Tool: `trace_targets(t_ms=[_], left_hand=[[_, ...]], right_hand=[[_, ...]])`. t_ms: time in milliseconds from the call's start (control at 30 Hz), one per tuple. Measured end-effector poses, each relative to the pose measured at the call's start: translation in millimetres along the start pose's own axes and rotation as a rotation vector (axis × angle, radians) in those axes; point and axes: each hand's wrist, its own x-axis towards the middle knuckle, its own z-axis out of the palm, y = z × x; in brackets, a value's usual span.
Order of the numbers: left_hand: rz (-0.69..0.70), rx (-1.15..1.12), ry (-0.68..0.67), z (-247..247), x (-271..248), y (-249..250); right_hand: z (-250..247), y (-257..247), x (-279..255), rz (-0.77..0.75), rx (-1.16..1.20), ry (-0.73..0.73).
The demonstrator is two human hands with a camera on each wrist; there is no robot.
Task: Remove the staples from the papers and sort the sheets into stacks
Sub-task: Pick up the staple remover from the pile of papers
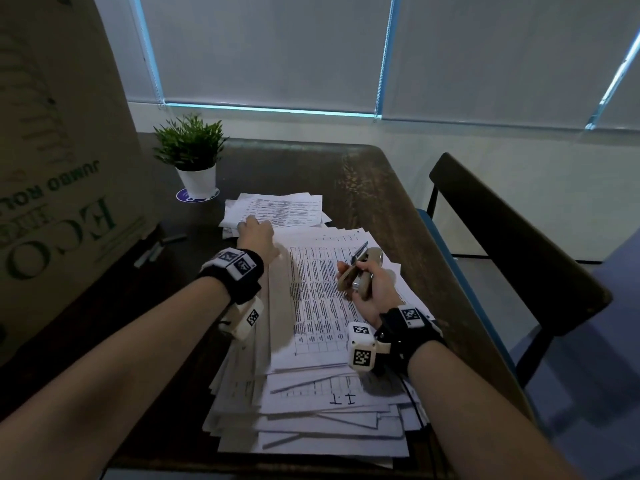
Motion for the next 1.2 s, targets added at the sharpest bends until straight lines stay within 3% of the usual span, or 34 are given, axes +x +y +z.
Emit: trace_targets(t_ms=[167,267,400,533,600,667,700,767,867,1067,1200], left_hand=[[-0.114,-0.214,-0.224,2,-7,10],[-0.206,-0.518,-0.192,5,-4,3],[-0.21,-0.692,-0.137,4,-12,2],[-0.113,-0.841,-0.181,1,-26,7],[-0.022,-0.792,-0.197,3,-36,12],[-0.021,-0.579,-0.01,5,-41,14],[-0.025,-0.579,0.065,5,-43,16],[0.029,-0.849,0.079,5,-46,17],[-0.084,-1.195,0.009,5,-45,20],[-0.401,-1.276,-0.425,0,-38,27],[-0.428,-1.274,-0.501,3,-40,28]], right_hand=[[1,0,0,-0.018,-0.025,0.023],[2,0,0,-0.017,-0.006,0.038],[12,-2,3,0.001,-0.128,0.091],[30,-21,-6,-0.029,-0.663,0.05],[40,-32,-11,-0.117,-0.871,-0.014],[49,-39,-11,-0.189,-1.013,-0.017],[50,-41,-9,-0.22,-1.092,-0.011],[52,-41,-6,-0.269,-1.305,-0.009],[49,-38,-4,-0.267,-1.466,-0.032],[42,-30,1,-0.253,-1.53,-0.04],[41,-27,7,-0.244,-1.614,-0.036]])
